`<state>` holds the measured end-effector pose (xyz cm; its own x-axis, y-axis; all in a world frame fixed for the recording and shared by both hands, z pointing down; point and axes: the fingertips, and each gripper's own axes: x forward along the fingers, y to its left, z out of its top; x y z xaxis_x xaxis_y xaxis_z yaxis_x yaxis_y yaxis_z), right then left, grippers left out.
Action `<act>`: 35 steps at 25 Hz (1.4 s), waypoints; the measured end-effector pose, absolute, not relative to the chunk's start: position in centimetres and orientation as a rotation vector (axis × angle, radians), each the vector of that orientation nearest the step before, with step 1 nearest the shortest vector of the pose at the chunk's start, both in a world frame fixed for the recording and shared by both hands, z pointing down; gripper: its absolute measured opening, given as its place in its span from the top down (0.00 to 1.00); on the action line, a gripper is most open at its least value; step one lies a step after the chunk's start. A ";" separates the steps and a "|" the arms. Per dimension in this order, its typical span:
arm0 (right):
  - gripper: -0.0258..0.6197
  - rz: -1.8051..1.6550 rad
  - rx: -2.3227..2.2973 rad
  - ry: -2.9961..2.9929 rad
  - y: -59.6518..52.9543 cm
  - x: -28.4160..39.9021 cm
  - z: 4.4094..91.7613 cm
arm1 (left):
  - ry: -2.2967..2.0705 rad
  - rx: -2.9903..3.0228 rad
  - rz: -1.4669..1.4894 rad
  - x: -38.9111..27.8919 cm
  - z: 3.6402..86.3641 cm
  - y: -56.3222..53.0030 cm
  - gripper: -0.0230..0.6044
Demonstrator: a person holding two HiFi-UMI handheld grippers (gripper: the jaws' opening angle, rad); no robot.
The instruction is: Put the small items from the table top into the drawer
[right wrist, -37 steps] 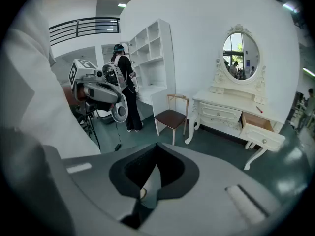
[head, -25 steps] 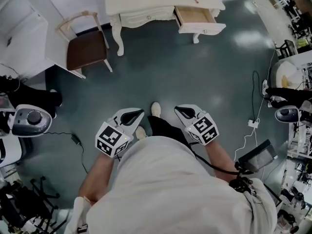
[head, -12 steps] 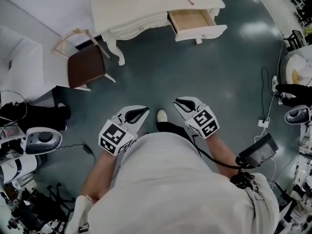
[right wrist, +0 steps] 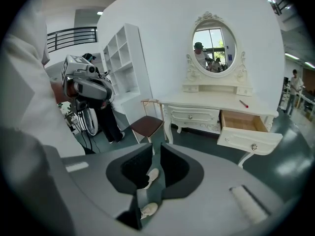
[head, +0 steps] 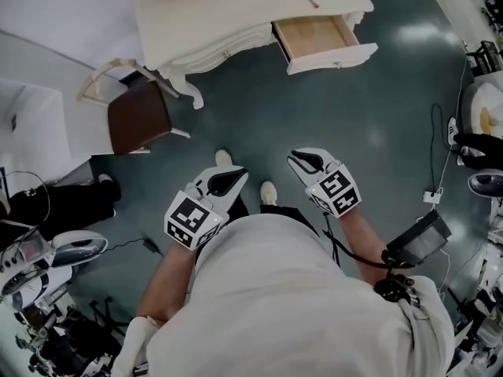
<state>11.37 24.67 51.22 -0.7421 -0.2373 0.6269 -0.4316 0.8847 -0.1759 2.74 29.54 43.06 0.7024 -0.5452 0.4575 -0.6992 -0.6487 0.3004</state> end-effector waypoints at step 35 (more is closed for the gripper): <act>0.89 0.366 0.954 -2.255 -20.6 14.6 50.1 | -0.867 2.537 0.457 -4.1 39.1 -5.7 0.96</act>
